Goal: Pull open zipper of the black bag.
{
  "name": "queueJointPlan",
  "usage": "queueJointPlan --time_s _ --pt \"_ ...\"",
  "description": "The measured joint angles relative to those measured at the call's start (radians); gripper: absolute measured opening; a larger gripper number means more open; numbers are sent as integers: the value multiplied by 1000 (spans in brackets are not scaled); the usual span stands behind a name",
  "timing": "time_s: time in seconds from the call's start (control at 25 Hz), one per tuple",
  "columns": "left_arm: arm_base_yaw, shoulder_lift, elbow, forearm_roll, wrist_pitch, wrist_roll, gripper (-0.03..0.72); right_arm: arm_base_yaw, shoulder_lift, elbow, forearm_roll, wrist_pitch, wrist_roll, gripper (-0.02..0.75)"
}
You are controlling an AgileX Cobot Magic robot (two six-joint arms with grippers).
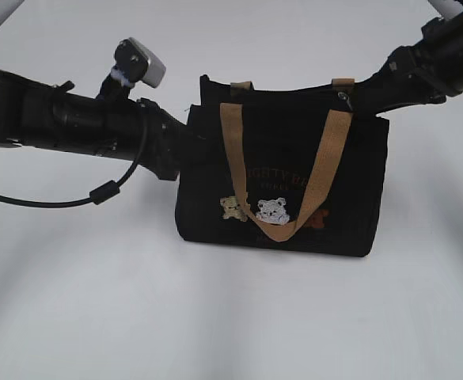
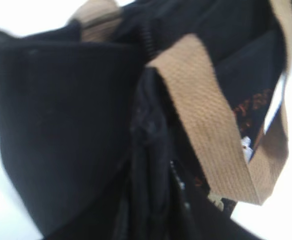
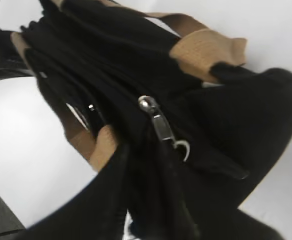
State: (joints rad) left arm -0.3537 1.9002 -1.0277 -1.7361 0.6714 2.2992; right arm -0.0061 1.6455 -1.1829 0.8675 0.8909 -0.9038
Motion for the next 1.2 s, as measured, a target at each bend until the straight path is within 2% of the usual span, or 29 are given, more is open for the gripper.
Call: queueJointPlan --time_s 0.08,0.12,0.2,0.32,0.44,0.56,0.72,0.84,0.96,1.2 --pt "-1 -11 0 20 -34 -116 197 19 -5 0 0 7 18 311" --pt "-1 -19 0 57 -46 -196 254 22 -8 0 0 12 30 349" --pt "-1 -47 0 190 -63 -371 335 17 -20 0 -19 15 72 377" --pt "0 -104 0 399 -73 -671 380 11 -54 0 -94 24 144 387" --pt "0 -173 0 603 -67 -976 389 11 -94 0 -193 47 251 390" --pt "0 -247 2 795 -54 -1233 385 11 -126 0 -284 100 362 377" --pt "0 -339 35 984 -88 -1490 328 11 -157 0 -383 222 490 348" --pt "0 -406 74 1085 -106 -1651 310 11 -193 12 -435 296 563 340" --pt "1 -494 135 1143 -107 -1748 306 13 -283 84 -461 307 588 334" --pt "1 -740 276 1235 -51 -1912 302 13 -596 361 -498 314 600 328"
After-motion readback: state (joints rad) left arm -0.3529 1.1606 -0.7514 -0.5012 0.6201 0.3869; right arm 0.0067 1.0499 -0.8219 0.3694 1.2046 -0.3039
